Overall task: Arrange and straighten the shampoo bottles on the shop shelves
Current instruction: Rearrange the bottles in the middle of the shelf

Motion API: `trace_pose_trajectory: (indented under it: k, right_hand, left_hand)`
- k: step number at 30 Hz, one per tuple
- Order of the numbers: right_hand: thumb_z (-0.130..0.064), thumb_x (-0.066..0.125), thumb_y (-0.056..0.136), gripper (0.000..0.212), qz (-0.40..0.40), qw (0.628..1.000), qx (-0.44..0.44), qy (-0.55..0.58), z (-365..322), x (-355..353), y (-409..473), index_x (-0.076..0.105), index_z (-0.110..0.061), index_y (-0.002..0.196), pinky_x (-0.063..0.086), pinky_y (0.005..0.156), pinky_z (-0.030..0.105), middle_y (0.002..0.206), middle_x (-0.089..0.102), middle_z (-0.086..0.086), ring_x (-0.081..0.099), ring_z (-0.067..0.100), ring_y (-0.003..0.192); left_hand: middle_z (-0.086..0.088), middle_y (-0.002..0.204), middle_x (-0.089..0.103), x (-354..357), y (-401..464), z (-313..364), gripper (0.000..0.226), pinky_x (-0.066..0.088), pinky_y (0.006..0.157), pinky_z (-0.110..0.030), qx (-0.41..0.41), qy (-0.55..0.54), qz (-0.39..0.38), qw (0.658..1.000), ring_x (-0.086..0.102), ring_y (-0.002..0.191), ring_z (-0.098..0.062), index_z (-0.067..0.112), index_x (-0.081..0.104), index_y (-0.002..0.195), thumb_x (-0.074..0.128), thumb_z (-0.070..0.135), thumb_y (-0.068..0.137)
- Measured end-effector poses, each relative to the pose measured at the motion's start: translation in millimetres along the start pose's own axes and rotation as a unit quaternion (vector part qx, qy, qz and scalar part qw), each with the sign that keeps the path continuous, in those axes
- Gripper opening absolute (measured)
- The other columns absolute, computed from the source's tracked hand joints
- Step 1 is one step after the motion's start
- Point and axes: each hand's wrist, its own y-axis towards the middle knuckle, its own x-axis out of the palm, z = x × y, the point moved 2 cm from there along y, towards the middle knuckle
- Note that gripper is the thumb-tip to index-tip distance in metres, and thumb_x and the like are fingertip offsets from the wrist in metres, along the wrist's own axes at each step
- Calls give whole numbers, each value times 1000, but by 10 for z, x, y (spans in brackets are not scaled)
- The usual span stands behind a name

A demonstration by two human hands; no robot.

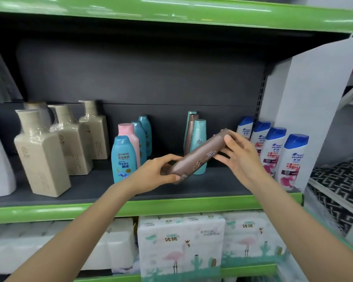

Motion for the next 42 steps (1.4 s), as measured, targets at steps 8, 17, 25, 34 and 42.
trace_pose_trajectory:
  k: [8, 17, 25, 34, 42]
  right_hand:
    - [-10, 50, 95, 34, 11, 998, -22, -65, -24, -131, -77, 53, -16, 129, 53, 92, 35, 122, 59, 6, 61, 19, 111]
    - [-8, 59, 83, 33, -44, 997, -68, -11, -89, -139, -96, 60, -14, 115, 54, 85, 29, 121, 60, 11, 62, 20, 112]
    - [3, 58, 82, 38, -57, 997, -45, -29, -29, -264, -90, 57, -13, 117, 53, 88, 25, 118, 66, -1, 61, 15, 113]
    - [7, 56, 87, 45, 7, 999, -45, -27, 15, -335, -81, 56, -15, 126, 52, 88, 21, 115, 66, 1, 62, 11, 111]
    - [-7, 62, 79, 41, 7, 998, -55, 8, -11, -334, -97, 61, -21, 118, 53, 89, 26, 117, 64, 3, 62, 11, 110]
  left_hand:
    - [6, 112, 56, 112, -78, 56, 51, 43, 89, -21, 34, 101, 96, 990, 52, 100, -8, 34, 43, 134, 62, 26, 88]
    - [6, 114, 50, 68, -101, 97, 71, 39, 94, -14, 26, 67, 156, 985, 49, 105, -6, 35, 44, 132, 80, 25, 71]
    - [9, 112, 50, 49, -142, 127, 72, 34, 89, -4, 57, 80, 221, 970, 48, 102, -2, 33, 53, 121, 87, 17, 59]
    - [8, 115, 46, 93, -90, 194, 69, 36, 97, -18, 80, 114, 248, 959, 47, 110, -11, 24, 56, 123, 85, 13, 61]
    - [8, 114, 56, 148, -39, 182, 67, 43, 94, -21, 47, 63, 175, 981, 53, 105, -5, 35, 53, 120, 86, 23, 62]
